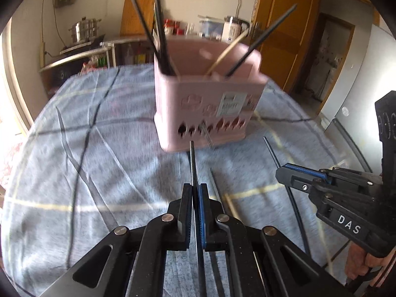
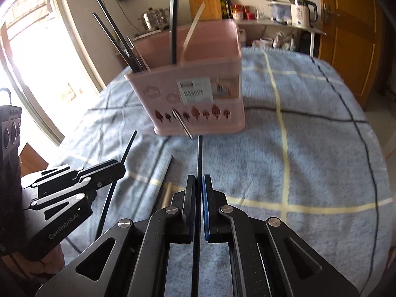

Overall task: Organize utensils
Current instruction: 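Lift both held chopsticks and lower them into the pink basket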

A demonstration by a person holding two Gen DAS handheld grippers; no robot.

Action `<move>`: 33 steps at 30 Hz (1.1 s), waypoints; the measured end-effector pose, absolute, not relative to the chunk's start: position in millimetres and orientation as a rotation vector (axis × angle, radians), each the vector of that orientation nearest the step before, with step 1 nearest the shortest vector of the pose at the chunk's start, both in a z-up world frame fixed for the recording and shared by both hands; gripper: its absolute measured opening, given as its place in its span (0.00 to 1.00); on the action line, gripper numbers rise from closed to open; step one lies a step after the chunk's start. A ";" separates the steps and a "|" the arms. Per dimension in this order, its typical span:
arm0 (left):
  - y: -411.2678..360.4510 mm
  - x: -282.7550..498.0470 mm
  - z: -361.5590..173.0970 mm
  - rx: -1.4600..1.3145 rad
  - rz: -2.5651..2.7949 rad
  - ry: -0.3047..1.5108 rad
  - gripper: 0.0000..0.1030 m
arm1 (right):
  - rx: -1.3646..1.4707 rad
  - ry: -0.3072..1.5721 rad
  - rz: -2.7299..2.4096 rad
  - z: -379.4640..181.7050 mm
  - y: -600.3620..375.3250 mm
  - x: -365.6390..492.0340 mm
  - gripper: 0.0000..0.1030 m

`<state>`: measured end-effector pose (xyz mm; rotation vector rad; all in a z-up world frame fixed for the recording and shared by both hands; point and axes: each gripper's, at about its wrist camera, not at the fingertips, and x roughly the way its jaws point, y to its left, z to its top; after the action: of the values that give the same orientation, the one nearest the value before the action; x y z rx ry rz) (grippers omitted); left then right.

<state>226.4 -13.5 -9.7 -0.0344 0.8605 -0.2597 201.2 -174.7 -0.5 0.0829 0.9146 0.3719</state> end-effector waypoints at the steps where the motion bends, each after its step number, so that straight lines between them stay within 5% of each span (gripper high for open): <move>1: -12.7 223.9 0.3 -0.034 -0.263 0.840 0.04 | 0.085 0.902 0.375 5.3 -175.5 200.6 0.05; 20: -0.5 205.3 104.1 -0.032 -0.299 0.643 0.04 | 0.113 0.677 0.401 96.5 -192.2 183.5 0.05; 33: 2.0 199.3 116.8 -0.038 -0.314 0.626 0.04 | 0.095 0.640 0.396 111.8 -196.7 173.3 0.05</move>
<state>199.3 2.0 116.8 -0.0381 0.6261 -0.3144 173.3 -196.7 111.8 0.0953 0.6402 0.3957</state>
